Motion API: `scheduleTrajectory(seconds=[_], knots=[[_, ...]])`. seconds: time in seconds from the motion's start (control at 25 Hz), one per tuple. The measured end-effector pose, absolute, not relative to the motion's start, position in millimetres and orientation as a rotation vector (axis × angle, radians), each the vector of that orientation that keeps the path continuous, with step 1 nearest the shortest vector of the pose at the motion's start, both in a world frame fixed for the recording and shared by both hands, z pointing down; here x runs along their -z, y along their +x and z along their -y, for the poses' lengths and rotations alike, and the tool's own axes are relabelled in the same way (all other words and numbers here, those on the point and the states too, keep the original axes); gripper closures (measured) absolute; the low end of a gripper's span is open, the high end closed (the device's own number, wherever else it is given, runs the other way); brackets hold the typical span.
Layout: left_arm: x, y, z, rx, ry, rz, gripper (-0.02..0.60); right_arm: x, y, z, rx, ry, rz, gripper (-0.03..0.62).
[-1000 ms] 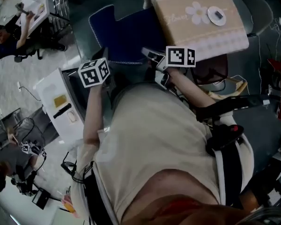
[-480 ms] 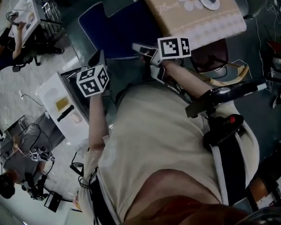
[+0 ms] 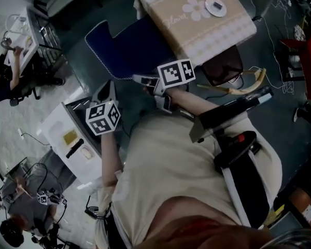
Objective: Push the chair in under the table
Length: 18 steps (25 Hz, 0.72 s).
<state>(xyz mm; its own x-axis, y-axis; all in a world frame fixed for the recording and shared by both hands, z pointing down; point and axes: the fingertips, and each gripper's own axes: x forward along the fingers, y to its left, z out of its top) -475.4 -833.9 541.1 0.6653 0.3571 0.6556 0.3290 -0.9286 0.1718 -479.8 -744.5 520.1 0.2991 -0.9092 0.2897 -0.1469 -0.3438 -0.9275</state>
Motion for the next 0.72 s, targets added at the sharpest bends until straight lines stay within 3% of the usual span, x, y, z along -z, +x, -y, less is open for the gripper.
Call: scheduleTrajectory(seconds=[0.72], knots=[[-504, -556, 842, -0.984, 2.893, -0.808, 0.572, -495, -568, 758, 1.008, -1.880, -0.885, 0.582]])
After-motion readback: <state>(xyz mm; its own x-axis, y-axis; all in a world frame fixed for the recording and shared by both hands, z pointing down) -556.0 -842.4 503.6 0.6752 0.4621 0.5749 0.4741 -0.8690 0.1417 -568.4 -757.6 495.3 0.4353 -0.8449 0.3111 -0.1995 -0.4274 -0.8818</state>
